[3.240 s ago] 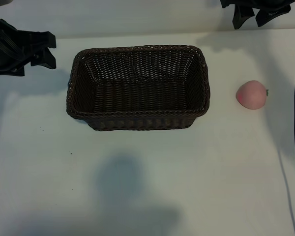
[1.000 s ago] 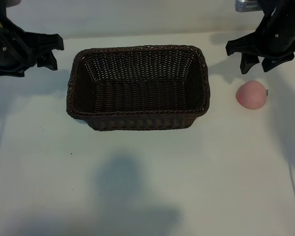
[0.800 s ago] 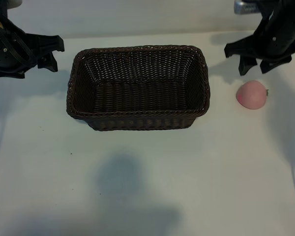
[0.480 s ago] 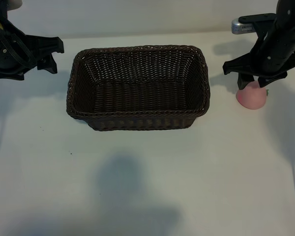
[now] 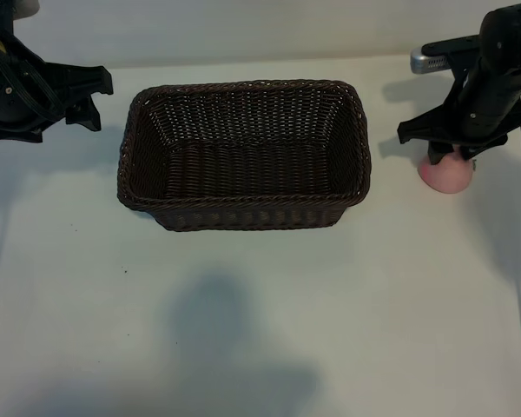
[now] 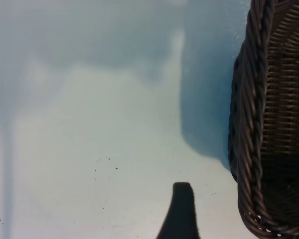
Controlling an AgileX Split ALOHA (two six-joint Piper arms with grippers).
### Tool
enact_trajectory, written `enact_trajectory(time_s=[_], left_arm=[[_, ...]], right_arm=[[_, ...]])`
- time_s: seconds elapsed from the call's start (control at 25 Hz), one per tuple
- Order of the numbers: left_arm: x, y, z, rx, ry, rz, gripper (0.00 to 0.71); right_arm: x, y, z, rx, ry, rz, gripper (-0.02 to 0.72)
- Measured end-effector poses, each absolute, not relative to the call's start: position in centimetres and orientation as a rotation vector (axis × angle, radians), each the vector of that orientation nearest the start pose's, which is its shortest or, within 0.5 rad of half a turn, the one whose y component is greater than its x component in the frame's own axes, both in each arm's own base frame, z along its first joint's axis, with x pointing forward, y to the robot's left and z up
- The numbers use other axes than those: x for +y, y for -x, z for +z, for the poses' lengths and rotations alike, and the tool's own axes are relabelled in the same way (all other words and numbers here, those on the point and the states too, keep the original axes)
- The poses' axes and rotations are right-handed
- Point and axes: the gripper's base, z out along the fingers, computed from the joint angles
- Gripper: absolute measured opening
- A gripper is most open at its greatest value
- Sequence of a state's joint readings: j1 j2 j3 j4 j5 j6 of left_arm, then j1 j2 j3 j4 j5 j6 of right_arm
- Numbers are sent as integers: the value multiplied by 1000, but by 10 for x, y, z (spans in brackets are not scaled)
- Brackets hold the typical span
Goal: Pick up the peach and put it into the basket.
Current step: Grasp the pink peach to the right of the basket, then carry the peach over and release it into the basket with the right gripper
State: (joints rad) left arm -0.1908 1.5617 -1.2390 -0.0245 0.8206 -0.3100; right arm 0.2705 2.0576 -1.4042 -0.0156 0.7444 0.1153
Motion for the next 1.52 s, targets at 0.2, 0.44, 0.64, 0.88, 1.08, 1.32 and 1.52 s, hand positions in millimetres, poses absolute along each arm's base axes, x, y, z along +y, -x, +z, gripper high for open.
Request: enact_trajectory(time_s=[0.2, 0.44, 0.64, 0.88, 1.08, 1.32, 1.52], left_arm=[[-64, -323, 289, 2636, 173, -201, 591], [-64, -323, 289, 2635, 175, -201, 591], [-64, -323, 289, 2635, 176, -202, 591], [-64, -323, 289, 2635, 179, -201, 591], [-64, -323, 289, 2635, 179, -201, 591], [-64, -323, 289, 2635, 179, -201, 591], [-64, -323, 289, 2635, 179, -201, 591]], right_arm=[[110, -400, 138, 2897, 239, 50, 305], [110, -401, 143, 2910, 240, 46, 46], [110, -402, 167, 2944, 268, 32, 41], [111, -404, 234, 2862, 265, 52, 41], [109, -397, 272, 2794, 261, 67, 41], [127, -391, 280, 2797, 296, 155, 41], [183, -372, 286, 2754, 470, 292, 41]])
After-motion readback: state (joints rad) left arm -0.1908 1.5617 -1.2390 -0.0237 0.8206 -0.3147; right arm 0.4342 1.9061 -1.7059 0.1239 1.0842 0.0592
